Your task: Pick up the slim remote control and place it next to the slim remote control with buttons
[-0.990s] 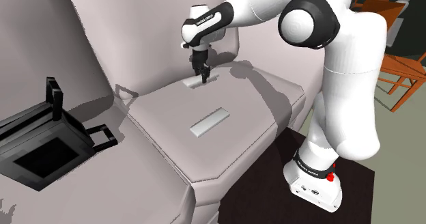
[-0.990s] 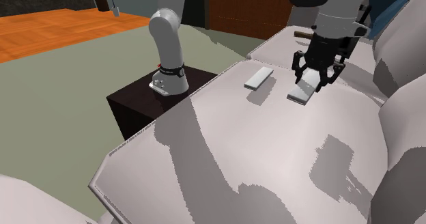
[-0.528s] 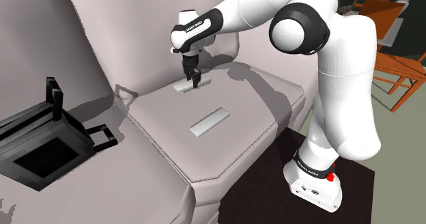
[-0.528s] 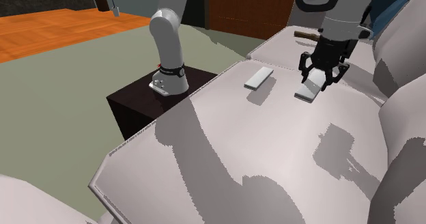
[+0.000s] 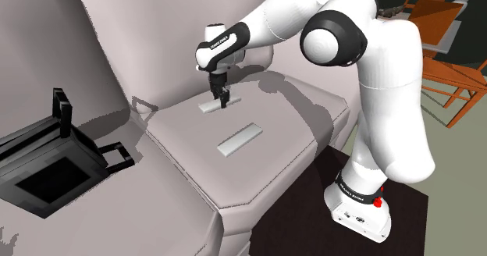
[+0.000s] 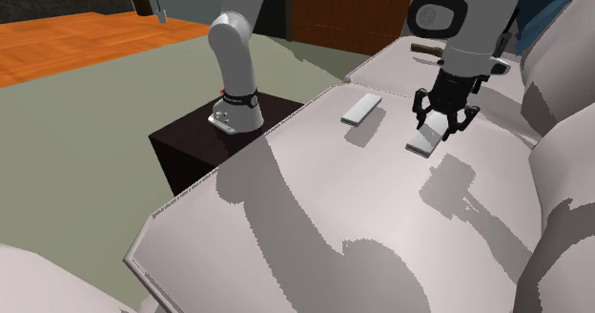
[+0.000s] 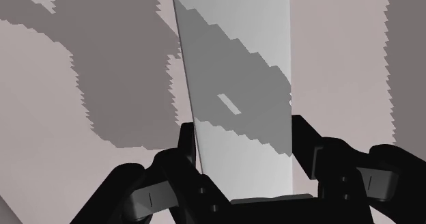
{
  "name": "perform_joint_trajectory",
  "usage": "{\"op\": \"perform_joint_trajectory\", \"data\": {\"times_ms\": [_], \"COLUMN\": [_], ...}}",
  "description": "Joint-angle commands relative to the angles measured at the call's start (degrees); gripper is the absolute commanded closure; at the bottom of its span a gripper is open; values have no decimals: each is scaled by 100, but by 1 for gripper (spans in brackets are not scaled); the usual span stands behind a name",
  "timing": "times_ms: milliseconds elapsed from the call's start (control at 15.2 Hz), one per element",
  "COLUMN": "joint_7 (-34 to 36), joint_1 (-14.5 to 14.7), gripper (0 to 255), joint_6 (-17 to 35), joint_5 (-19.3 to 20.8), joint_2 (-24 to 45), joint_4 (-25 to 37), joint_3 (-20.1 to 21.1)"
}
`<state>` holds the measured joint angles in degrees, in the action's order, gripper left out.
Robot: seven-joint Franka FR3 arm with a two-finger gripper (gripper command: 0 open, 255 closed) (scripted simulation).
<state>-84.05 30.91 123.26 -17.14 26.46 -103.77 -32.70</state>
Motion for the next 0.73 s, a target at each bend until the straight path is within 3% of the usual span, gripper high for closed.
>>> {"op": "perform_joint_trajectory", "data": {"times_ms": [0, 594, 660], "joint_7": [-43, -81, -81], "joint_1": [-30, -57, -57], "gripper": [255, 255, 0], "joint_6": [117, 230, 230], "joint_5": [-63, -125, -125], "joint_2": [90, 179, 179], "joint_4": [-34, -69, -69], "joint_3": [35, 74, 74]}}
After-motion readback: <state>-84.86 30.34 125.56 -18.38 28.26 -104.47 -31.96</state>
